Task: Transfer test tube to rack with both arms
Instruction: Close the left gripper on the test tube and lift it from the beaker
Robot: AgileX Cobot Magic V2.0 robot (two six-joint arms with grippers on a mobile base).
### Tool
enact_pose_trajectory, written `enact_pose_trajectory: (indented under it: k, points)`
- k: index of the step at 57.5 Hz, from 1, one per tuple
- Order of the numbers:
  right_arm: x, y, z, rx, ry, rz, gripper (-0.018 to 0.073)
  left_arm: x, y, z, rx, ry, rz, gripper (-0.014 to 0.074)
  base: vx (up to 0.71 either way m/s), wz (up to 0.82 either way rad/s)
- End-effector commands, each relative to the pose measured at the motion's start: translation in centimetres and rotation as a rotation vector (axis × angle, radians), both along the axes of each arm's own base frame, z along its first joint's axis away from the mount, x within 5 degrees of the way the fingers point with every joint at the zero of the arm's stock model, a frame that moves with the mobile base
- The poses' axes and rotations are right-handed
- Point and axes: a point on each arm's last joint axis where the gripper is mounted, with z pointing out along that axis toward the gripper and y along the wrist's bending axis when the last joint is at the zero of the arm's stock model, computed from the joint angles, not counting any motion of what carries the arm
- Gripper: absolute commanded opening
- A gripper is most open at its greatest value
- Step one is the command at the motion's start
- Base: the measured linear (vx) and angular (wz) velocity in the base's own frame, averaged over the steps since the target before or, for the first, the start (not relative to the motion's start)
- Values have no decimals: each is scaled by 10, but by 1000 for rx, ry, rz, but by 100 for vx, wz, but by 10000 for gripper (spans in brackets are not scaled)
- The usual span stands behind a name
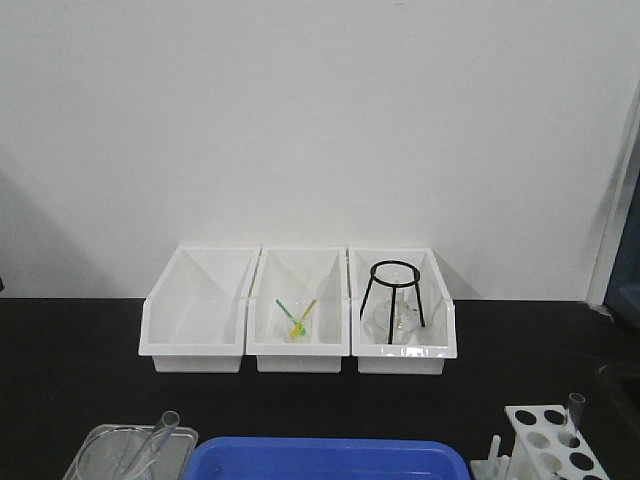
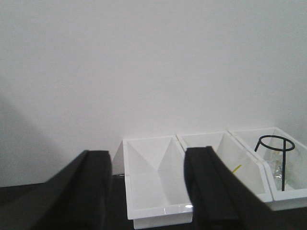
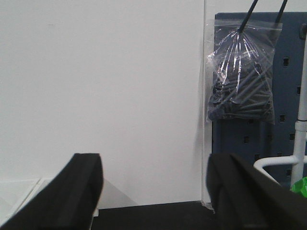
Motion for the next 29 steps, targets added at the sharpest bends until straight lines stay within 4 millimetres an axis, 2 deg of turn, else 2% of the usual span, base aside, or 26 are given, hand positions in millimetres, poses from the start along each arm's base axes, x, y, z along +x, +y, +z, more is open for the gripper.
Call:
enact_pose_trajectory:
  k: [1,11,18,25,29]
  points:
    - [-4,0,22,-32,-137,-9,662,-3,-1,24,-7,-148,-12,573,0,0]
    - [-6,0,26,7,-190,-2,660,-4,-1,27,-73,-177,-21,585,0,0]
    - [-3,1,10,10,-143,8,628,-3,-3,19,22,-169,-27,585,0,0]
    - [-2,11,-24,0,-78,75,582,-5,-8,-11,243,-144,-72,585,0,0]
    - [-4,18,-41,4,-53,118,559,-8,-12,-36,336,-112,-123,585,0,0]
